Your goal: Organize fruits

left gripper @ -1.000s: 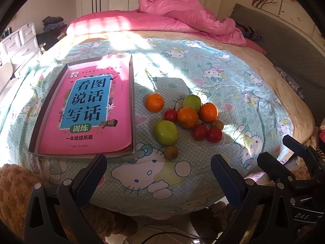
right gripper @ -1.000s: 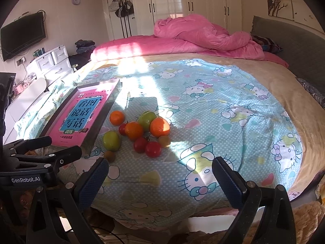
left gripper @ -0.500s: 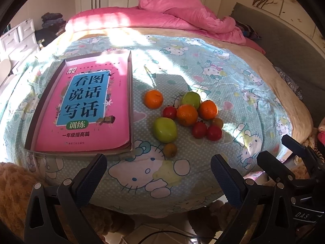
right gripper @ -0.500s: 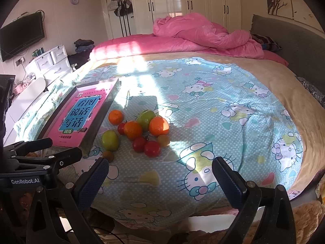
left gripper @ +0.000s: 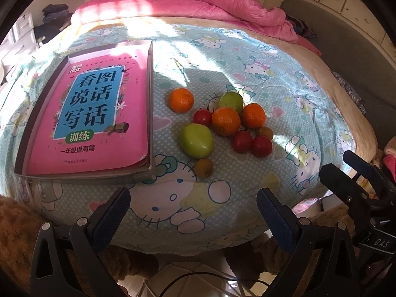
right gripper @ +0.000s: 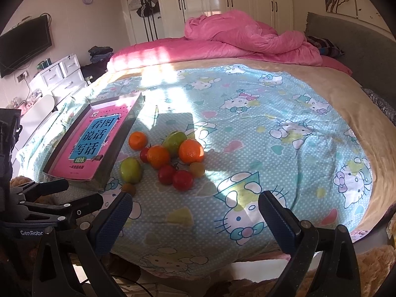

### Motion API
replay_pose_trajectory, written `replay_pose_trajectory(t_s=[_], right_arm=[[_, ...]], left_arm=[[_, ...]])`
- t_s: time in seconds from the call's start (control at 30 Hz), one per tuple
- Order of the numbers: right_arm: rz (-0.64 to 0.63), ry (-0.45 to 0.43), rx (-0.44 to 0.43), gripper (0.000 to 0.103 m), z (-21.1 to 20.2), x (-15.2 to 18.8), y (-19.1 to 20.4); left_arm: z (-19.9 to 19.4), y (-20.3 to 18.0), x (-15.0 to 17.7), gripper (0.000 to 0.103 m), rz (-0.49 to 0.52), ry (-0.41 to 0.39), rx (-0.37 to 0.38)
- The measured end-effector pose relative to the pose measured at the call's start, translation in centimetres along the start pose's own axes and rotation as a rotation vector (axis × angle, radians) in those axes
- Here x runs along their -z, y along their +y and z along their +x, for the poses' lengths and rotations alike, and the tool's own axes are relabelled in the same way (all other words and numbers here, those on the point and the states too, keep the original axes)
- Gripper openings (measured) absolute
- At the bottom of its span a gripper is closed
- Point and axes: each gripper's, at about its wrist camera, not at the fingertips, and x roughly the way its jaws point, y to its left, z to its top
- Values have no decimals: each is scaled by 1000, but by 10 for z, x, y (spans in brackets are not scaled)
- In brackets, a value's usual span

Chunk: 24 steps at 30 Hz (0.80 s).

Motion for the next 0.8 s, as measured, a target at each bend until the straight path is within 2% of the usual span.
replay_pose_trajectory(t_s=[0.27, 0.43, 0.7, 0.8], right_arm=[[33, 51, -19, 102, 14, -5, -15], [47, 90, -32, 102, 23, -4, -19], [65, 121, -42, 102, 34, -7, -27], [72, 128, -45, 102, 39, -9, -31]], left_arm=[[11, -11, -1, 101, 35, 26, 26], [25, -10, -5, 73, 10, 41, 23], [48, -5, -13, 53, -44, 78, 34], [55, -7, -14, 52, -48, 94, 30]])
